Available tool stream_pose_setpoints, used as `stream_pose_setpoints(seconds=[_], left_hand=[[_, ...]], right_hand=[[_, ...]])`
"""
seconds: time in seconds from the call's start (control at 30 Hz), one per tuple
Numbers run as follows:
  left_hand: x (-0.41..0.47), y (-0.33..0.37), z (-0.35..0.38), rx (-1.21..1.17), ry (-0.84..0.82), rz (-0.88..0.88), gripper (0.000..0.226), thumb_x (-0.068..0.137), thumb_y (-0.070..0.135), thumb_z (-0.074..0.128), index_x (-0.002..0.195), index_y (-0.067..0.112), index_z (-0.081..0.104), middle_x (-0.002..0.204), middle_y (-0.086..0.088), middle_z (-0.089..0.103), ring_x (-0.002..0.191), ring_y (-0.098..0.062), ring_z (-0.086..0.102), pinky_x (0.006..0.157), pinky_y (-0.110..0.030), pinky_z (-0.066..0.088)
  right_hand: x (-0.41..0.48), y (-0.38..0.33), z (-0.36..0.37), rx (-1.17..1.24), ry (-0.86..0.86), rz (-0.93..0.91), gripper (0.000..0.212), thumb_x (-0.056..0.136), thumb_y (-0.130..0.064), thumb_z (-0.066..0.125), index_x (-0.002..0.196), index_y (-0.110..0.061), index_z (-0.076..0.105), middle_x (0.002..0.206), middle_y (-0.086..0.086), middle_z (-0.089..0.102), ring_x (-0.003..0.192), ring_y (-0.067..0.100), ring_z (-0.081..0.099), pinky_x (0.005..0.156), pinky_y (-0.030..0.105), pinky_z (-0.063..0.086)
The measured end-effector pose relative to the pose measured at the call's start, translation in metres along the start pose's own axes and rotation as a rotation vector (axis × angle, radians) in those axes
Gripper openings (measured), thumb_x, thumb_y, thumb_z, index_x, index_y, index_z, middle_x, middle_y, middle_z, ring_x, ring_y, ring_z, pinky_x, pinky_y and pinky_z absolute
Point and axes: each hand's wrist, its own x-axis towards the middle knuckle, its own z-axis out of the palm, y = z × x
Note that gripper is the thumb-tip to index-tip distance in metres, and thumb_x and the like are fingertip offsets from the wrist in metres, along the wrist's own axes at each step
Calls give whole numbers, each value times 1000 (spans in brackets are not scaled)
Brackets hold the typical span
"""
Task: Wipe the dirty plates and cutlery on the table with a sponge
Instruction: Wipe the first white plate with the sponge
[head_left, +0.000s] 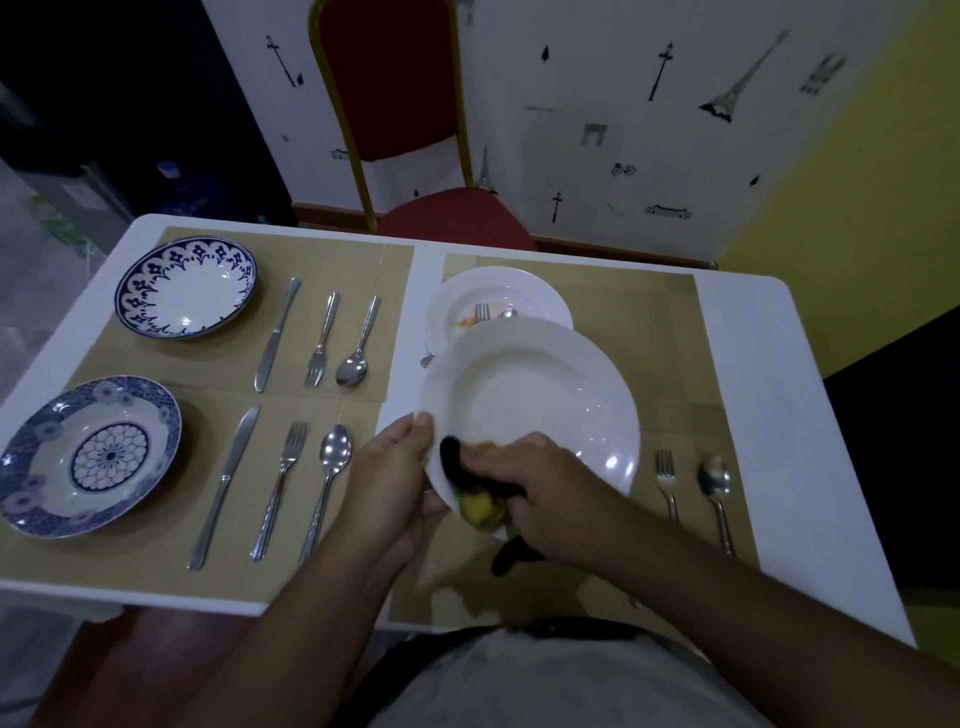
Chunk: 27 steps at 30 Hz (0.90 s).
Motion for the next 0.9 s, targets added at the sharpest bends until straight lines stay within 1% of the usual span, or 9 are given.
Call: stream_pose_setpoints(seconds=[0.03,0.13,0.23,0.3,0.43,0.5,0.6,0.77,0.9], left_hand=[[3,1,-4,3,17,13,25,105,24,48,111,13,70,95,-8,79,79,-28,74,65,-45,60],[6,-7,-14,16,43,-7,26,105,25,49,111,15,72,99,-8,78,86,-31,69,80,-56,52],[4,-23,-23,7,103,-48,25,103,24,52,105,13,75,91,-12,74,86,-35,59,80,-58,44],[2,-34,-29,31,110,-72,24,103,24,52,108,13,73,90,-12,74,84,-35,62,81,-63,49],[4,-56,-42,49,119,-115,25,104,27,51,114,15,70,99,-10,74,84,-33,67,81,-59,55],[11,-68,-47,44,136,-130,26,104,28,51,115,14,69,98,-9,73,82,-31,68,70,-50,59],[24,-80,-54,33,165,-145,30,103,29,51,116,8,69,80,-10,66,62,-23,56,54,-31,44],[29,-86,-54,89,138,-157,31,104,29,49,112,5,68,60,-8,57,41,-18,42,41,-22,35],[27,-90,-50,101,121,-189,29,104,28,49,107,7,69,68,-16,56,42,-20,41,40,-23,38]], right_hand=[[-5,4,1,-19,-55,-5,34,95,-26,42,123,-35,59,110,-10,65,97,2,60,86,21,51],[-13,38,2,-265,-172,-13,52,79,-15,42,125,-33,57,113,0,66,99,16,60,88,28,48],[-16,76,6,-527,-318,-19,53,64,-12,66,114,-28,64,101,0,67,93,24,58,81,33,49],[-21,86,4,-710,-424,6,55,53,-16,80,105,-27,64,94,-6,64,93,22,53,76,35,48],[-25,93,-1,-794,-228,30,47,74,-3,61,117,-21,56,115,-1,58,105,24,41,86,35,41],[-22,95,1,-714,-97,65,51,72,-3,63,121,-17,56,123,2,57,109,27,41,90,39,44],[-21,97,7,-503,45,110,56,69,2,61,123,-13,57,122,3,59,107,29,44,90,41,46],[-33,92,11,-453,86,187,54,77,9,51,127,-12,54,132,2,51,116,26,36,100,40,37],[-37,95,10,-432,101,283,63,76,12,43,133,-15,50,138,-2,46,119,22,32,102,31,32]])
